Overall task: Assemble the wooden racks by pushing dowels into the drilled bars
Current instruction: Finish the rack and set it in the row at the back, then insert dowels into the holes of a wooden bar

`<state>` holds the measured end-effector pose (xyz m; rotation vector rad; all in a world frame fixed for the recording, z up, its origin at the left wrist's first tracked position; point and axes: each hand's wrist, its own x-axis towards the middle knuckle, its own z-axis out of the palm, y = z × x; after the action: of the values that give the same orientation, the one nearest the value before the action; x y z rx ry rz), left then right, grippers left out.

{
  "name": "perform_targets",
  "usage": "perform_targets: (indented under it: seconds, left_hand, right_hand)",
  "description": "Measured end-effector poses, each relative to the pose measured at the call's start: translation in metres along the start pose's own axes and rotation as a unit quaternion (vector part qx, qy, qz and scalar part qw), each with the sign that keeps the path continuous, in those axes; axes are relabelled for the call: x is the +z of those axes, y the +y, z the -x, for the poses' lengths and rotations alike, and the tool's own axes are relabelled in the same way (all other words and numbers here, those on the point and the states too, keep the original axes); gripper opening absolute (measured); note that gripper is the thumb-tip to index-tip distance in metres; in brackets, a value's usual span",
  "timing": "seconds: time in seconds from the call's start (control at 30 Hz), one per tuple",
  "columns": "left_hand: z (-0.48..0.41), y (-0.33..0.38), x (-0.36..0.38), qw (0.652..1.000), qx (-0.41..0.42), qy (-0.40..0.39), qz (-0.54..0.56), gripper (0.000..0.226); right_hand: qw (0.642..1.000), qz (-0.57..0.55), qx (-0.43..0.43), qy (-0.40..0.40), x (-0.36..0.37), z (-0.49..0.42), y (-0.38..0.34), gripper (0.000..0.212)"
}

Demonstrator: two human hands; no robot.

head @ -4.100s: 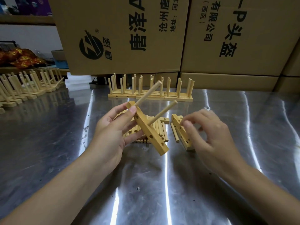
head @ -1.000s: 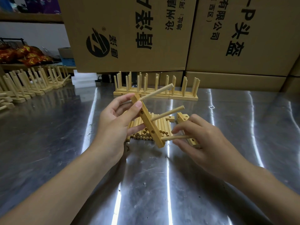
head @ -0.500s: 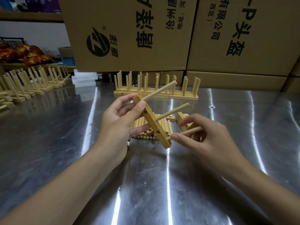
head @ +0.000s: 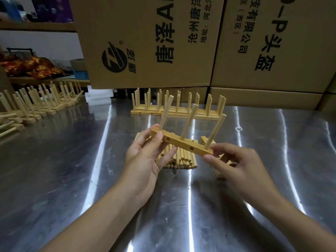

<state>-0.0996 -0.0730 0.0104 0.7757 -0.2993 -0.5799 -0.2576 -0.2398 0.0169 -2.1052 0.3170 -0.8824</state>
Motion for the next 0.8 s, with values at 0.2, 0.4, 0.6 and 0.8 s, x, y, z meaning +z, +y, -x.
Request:
perform_targets:
  seconds: [0.2,0.4,0.6,0.8]
  left_hand:
    - [0.015,-0.014,0.005,0.998,-0.030,0.011,-0.062,0.041]
    - [0.032,-0.041,0.022,0.949,0.015,-0.097,-0.300,0.009]
    - [0.035,-0.039,0.028,0.891,-0.023,-0.194,-0.409,0.014]
    - [0.030,-0.031,0.034,0.883,-0.066,-0.158,-0.438,0.024]
  right_hand:
    - [1.000,0.030,0.000,0.010,-0.037,-0.040,-0.014,0.021]
    - [0.994,0.077,0.066,-0.035,0.004,-0.125,0.006,0.030]
    - [0.971,0.141,0.151,-0.120,0.103,-0.195,0.032,0.014]
    - [0.949,0.211,0.198,-0.129,0.143,-0.238,0.064,0.025]
